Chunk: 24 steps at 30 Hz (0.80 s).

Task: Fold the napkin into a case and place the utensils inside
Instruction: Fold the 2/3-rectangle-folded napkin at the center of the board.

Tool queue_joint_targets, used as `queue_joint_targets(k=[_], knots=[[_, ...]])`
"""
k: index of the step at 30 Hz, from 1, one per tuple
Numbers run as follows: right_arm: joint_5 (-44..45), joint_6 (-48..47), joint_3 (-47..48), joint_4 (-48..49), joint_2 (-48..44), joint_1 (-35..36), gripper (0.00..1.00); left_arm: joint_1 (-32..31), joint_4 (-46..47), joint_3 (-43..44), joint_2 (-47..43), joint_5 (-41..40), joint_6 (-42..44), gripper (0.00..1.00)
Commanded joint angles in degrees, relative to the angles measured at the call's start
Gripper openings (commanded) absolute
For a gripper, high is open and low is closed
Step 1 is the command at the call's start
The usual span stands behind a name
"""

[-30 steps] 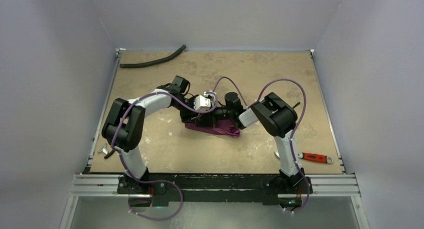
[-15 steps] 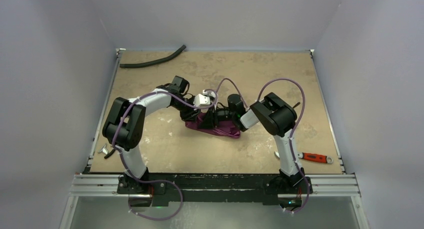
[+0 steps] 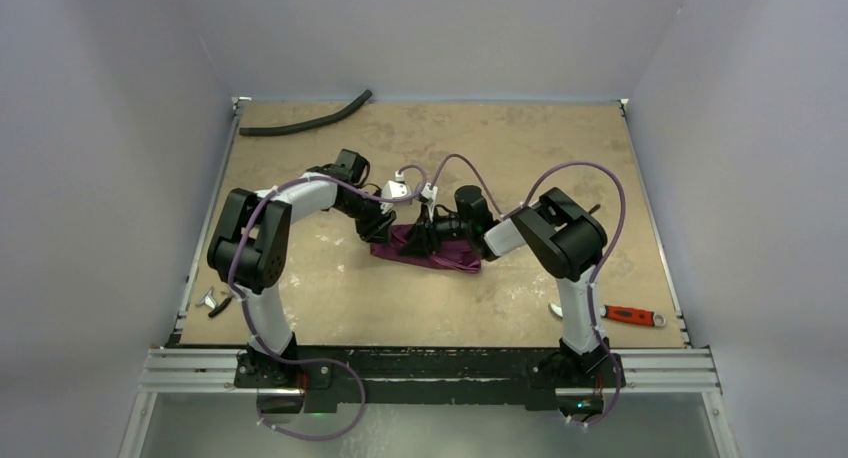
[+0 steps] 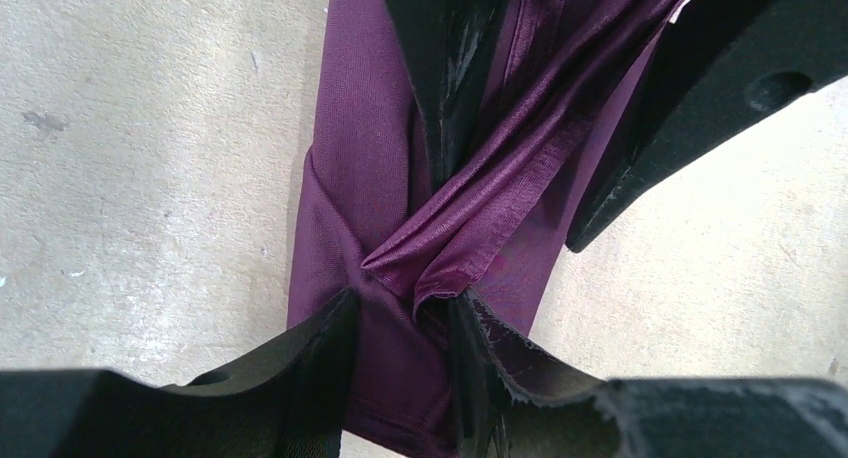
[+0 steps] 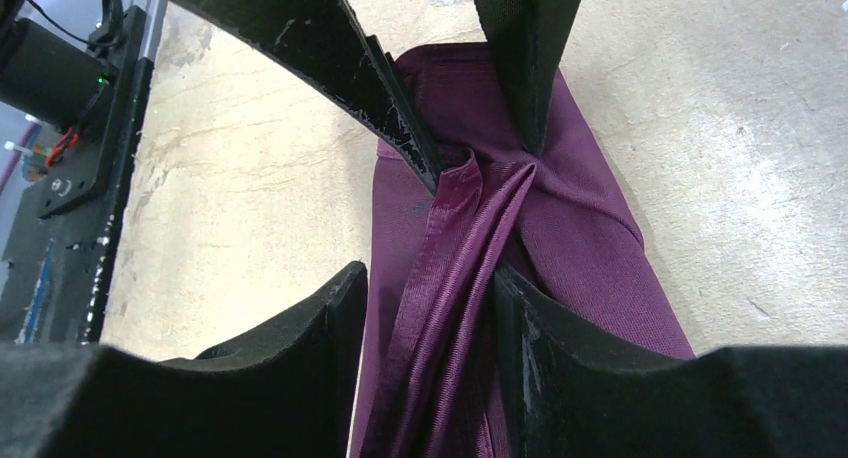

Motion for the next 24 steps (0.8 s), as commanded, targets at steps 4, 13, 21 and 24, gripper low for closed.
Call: queue_joint_targets(k=[4,13,21,24], knots=[[0.5,-5.0,0.8,-4.0,-2.3,0.3,0.50,0.6,-1.9,1.8,0.5,2.9,-0.9,0.37],[-0.8,-4.2,1.3,-4.1,-1.3,0.5,0.27,1.9,-2.8,3.2,0.1,5.4,-3.2,0.52],[-2.2,0.8,1.7,-2.3,0.1,0.4,0.14,2.8,-5.1,4.7,-0.8,6.3,-2.4,0.56],[-2.3,2.6,1.7,-1.1,0.1,0.4,0.14,2.7,-3.7,3.6,-0.7,5.5,-2.8,0.51]])
